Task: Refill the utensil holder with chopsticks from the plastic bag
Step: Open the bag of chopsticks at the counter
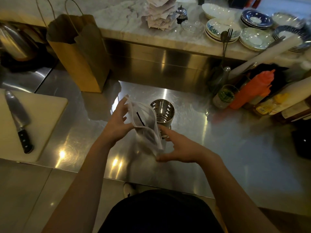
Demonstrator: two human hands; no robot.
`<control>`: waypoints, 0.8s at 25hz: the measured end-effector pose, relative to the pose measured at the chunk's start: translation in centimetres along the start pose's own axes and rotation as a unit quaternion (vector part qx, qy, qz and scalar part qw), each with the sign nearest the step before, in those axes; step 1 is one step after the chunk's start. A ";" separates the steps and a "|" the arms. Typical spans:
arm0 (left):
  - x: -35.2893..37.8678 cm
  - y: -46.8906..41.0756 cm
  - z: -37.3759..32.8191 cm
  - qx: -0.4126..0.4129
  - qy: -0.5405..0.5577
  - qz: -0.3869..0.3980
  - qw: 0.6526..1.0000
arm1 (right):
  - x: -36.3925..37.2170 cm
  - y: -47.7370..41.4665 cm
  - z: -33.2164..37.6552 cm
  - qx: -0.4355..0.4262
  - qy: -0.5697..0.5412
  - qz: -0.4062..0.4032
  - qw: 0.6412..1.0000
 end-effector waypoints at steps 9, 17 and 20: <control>-0.4 0.2 2.0 0.024 0.011 -0.035 0.999 | -4.3 0.1 -2.4 0.058 -0.077 -0.263 0.960; -1.3 1.5 1.9 0.057 0.175 -0.121 0.975 | -7.4 1.1 1.6 -0.048 -0.135 -0.384 0.912; 0.5 1.6 2.3 0.026 0.198 -0.068 0.978 | -8.7 0.7 3.5 -0.060 -0.208 -0.381 0.899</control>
Point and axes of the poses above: each hand's wrist, its own y-axis away from the middle knuckle, its own x-axis out of the palm, z = x × y, the point moved 8 cm from there along -y, towards the middle knuckle, and after that the axes turned 11 degrees about -z, right-handed, at the moved point
